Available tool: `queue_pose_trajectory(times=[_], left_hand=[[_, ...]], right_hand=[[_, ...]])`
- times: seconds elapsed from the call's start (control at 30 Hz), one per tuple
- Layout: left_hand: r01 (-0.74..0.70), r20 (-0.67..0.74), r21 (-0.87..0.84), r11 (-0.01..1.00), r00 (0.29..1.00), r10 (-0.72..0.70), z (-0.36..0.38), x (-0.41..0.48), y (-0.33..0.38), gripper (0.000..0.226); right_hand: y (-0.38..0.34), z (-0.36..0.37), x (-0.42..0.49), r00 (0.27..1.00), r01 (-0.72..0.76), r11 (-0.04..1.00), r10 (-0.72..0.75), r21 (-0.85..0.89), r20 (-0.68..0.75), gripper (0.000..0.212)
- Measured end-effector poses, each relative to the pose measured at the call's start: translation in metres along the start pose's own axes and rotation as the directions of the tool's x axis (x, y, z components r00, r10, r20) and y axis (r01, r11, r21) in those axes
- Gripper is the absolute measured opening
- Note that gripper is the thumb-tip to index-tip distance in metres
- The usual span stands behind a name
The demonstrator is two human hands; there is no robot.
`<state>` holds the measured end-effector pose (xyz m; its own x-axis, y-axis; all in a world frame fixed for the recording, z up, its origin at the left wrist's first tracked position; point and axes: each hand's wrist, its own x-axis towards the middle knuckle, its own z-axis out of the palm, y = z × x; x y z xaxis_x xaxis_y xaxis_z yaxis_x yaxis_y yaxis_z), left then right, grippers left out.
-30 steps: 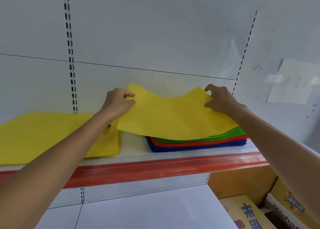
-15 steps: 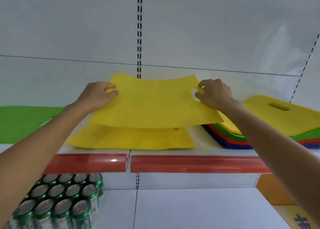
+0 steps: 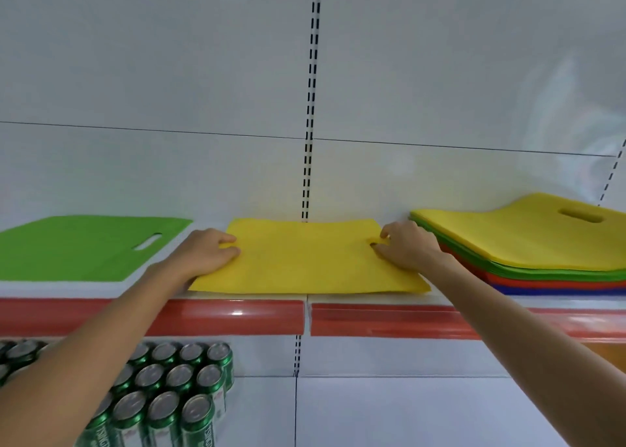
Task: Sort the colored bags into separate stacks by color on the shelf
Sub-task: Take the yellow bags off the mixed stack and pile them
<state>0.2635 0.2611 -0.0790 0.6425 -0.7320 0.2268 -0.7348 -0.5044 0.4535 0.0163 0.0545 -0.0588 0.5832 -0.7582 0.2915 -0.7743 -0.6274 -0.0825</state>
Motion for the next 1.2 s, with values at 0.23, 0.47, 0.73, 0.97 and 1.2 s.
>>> queue_pose_trajectory(times=[0.23,0.47,0.73,0.97,1.2], left_hand=[[-0.022,-0.069,0.083,0.996,0.997,0.028,-0.012,0.006,0.018,0.046],[-0.252,-0.081,-0.060,0.966,0.966,0.247,0.008,-0.002,0.134,0.044],[-0.398,-0.029,-0.172,0.901,0.917,0.399,0.088,0.014,0.277,0.040],[-0.361,0.170,0.021,0.932,0.920,0.353,0.141,0.044,0.338,0.064],[-0.262,0.367,0.124,0.957,0.908,0.201,0.158,0.050,0.348,0.085]], right_hand=[[0.008,-0.016,0.004,0.997,0.068,0.988,-0.062,0.136,-0.052,0.043],[0.098,-0.081,0.015,0.967,0.063,0.974,-0.005,0.219,-0.255,0.031],[0.261,-0.097,0.008,0.982,-0.077,0.992,0.093,0.103,-0.164,0.039],[0.347,-0.113,0.014,0.994,-0.066,0.998,0.065,0.006,0.088,0.068],[0.380,-0.100,0.039,0.986,-0.065,0.998,0.066,-0.007,0.154,0.072]])
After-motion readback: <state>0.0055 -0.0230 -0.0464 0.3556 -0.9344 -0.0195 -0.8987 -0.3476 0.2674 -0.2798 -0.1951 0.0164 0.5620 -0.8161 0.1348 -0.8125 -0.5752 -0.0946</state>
